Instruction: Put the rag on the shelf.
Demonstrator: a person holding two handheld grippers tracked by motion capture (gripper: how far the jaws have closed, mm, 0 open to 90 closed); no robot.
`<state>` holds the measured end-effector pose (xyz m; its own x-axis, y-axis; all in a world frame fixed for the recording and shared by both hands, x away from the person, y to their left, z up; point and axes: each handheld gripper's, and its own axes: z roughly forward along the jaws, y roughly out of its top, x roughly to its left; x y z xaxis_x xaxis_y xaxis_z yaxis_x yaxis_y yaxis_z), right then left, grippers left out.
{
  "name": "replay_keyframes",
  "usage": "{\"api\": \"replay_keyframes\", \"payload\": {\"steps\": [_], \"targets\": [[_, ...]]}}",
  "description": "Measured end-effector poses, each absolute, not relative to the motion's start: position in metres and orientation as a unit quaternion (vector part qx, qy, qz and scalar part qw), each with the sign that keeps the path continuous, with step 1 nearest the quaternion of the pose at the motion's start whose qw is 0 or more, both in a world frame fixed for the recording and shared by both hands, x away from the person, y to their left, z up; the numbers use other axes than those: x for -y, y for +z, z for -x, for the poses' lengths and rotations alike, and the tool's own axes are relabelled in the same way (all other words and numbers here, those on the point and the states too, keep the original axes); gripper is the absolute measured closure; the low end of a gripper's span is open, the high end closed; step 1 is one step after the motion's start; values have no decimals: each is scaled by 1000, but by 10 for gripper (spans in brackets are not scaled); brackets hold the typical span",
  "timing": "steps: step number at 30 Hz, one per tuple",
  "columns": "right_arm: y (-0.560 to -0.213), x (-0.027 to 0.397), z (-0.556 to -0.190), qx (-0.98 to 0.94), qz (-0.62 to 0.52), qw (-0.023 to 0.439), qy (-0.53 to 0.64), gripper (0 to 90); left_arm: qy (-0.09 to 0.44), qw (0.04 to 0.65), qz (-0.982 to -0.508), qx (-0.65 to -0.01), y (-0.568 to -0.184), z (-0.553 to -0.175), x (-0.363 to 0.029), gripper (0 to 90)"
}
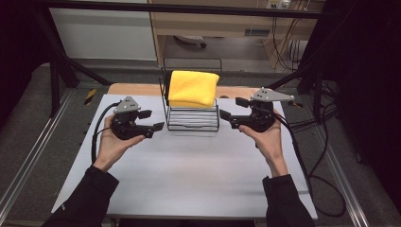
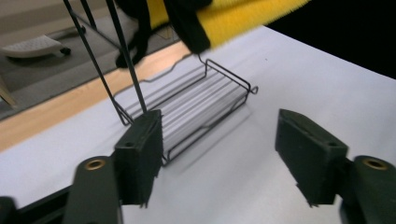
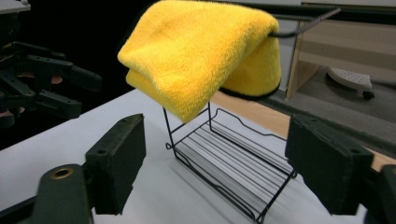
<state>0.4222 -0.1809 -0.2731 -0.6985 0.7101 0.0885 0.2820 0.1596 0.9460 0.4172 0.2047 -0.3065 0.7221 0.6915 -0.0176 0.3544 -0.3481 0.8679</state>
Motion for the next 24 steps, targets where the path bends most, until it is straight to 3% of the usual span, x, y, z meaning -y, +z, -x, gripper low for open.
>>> {"api": "replay_keyframes", "payload": {"steps": [11,24], "targets": [[-319,198,-402,-740,-353,177,544,59,174,460,-797,-352,-355,-394,-236,105],[-386,222,-386,-764,-386,146,496,12,170,447,-795,-374,-405,-371,-266,87]]}}
